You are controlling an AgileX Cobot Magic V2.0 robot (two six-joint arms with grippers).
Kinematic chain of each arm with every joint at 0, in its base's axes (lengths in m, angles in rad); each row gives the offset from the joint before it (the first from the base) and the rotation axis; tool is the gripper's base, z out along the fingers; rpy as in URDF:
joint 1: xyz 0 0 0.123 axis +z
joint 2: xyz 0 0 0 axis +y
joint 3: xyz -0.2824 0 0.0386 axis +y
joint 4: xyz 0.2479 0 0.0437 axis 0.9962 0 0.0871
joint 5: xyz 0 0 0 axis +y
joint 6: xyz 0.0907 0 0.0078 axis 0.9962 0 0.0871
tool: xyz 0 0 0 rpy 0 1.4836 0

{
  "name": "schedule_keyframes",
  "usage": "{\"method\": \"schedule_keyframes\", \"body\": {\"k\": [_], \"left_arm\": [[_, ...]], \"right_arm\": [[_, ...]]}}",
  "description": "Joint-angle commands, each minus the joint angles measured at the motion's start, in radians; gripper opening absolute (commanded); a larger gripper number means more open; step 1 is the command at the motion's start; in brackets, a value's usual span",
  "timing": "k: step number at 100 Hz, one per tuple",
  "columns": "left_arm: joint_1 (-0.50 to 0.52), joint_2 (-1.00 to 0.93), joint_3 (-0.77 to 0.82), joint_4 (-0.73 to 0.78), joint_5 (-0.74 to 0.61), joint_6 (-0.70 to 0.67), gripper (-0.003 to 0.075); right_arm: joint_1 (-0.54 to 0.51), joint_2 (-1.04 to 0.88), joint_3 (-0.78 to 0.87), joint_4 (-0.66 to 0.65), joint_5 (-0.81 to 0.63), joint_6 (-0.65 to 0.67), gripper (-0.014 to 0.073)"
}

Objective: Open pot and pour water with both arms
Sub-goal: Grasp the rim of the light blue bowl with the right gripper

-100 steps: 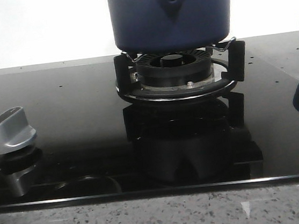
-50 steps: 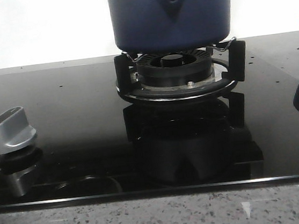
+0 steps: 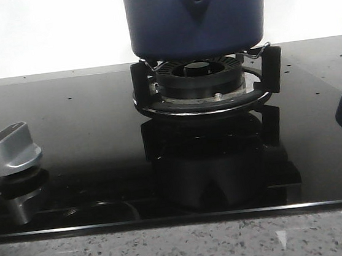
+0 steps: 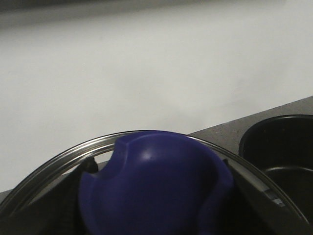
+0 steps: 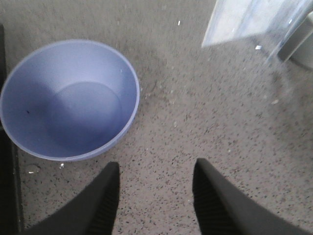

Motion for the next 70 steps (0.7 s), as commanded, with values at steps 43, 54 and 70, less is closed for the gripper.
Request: {"method": "schedule_keyframes", "body": {"k": [43, 54, 70], "left_arm": [[0.002, -0.034, -0.033, -0.039, 0.036, 0.0, 0.0269], [0.002, -0.034, -0.033, -0.039, 0.036, 0.0, 0.0269], [0.002, -0.034, -0.033, -0.039, 0.036, 0.0, 0.0269]], "right_arm": [[-0.048, 0.341, -0.191, 0.045, -0.015, 0.01, 0.0311], [-0.05, 0.382, -0.18, 0.045, -0.021, 0.01, 0.0311], [-0.06, 0.42, -0.179, 0.056, -0.05, 0.01, 0.0311]]}}
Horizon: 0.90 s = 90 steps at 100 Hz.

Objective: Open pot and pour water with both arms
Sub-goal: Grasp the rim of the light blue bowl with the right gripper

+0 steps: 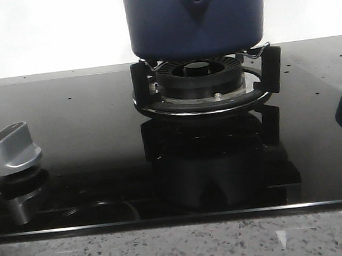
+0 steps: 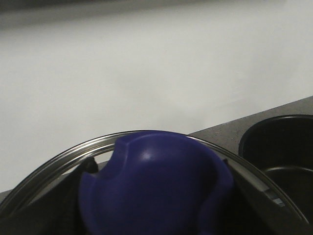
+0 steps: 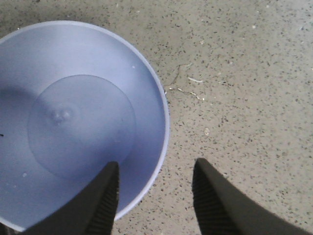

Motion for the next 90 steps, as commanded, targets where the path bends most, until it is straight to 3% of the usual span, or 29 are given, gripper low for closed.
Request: {"method": "schedule_keyframes", "body": {"k": [1, 38, 90], "left_arm": [[0.002, -0.034, -0.033, -0.039, 0.036, 0.0, 0.0269], [0.002, -0.034, -0.033, -0.039, 0.036, 0.0, 0.0261], [0.002, -0.034, -0.033, -0.039, 0.036, 0.0, 0.0261]], "right_arm": [[-0.013, -0.003, -0.023, -0.012, -0.051, 0.004, 0.0311], [-0.109, 0.055, 0.035, 0.11, -0.136, 0.005, 0.0311], [-0.121, 0.081, 0.083, 0.189, -0.22, 0.005, 0.0307]]}}
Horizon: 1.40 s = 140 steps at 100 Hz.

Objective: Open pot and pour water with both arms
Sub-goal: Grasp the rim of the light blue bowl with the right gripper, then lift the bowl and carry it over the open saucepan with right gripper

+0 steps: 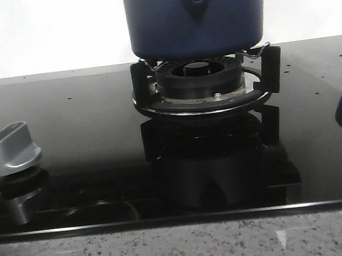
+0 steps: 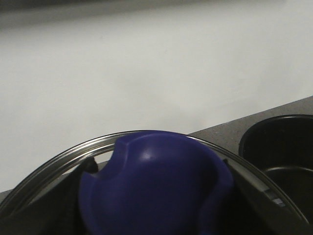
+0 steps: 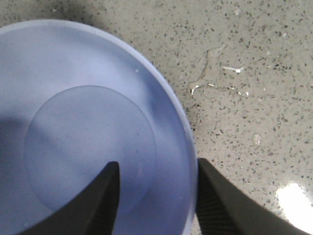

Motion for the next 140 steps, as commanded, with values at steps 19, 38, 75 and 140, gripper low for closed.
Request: {"method": "schedule_keyframes", "body": {"k": [19, 38, 75, 140], "left_arm": [[0.002, -0.034, -0.033, -0.039, 0.036, 0.0, 0.0261], [0.002, -0.034, -0.033, -0.039, 0.036, 0.0, 0.0261], [0.002, -0.034, -0.033, -0.039, 0.036, 0.0, 0.0261], [0.002, -0.034, -0.033, -0.039, 0.036, 0.0, 0.0261]], "right_arm": [[-0.007, -0.016, -0.017, 0.013, -0.045, 0.004, 0.0283], [-0.007, -0.014, -0.017, 0.017, -0.048, 0.004, 0.0152], [-0.007, -0.014, 0.04, 0.017, -0.066, 0.004, 0.0], [-0.007, -0.067, -0.168, 0.033, 0.077, -0.09, -0.0049]]}}
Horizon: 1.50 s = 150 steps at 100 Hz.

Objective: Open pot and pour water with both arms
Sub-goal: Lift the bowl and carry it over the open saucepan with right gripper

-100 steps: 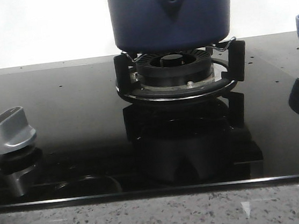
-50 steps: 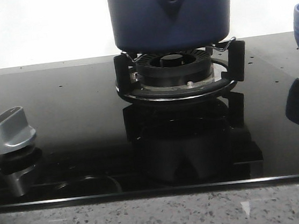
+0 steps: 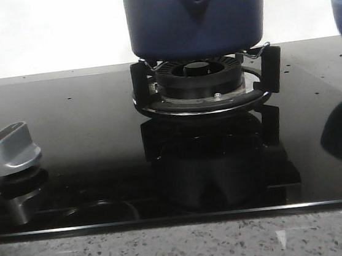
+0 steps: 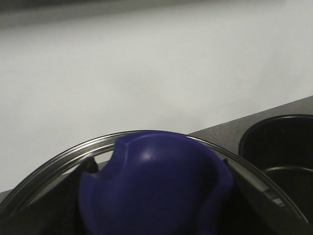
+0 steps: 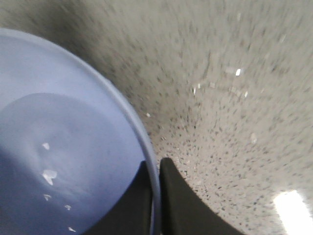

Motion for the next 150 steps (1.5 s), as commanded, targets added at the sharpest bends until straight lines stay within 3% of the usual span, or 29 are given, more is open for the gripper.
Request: {"method": "schedule_keyframes", "body": {"k": [1, 35, 94, 116, 150], "left_arm": [[0.002, -0.034, -0.033, -0.039, 0.036, 0.0, 0.0261], [0.002, -0.034, -0.033, -0.039, 0.036, 0.0, 0.0261], [0.002, -0.034, -0.033, -0.039, 0.036, 0.0, 0.0261], [0.002, -0.034, -0.033, -0.039, 0.036, 0.0, 0.0261], [0.002, -0.034, -0.033, -0.039, 0.036, 0.0, 0.0261]], "right_arm": [[-0.004, -0.041, -0.118, 0.014, 0.023, -0.038, -0.0049], [0.016, -0.037, -0.381, 0.174, 0.068, -0.088, -0.0048], [0.368, 0.16, -0.628, 0.16, 0.083, -0.088, -0.0048], [0.398, 0.222, -0.721, 0.129, 0.047, -0.103, -0.0048], [0.408, 0.222, -0.721, 0.104, -0.12, -0.178, -0.0048]]}}
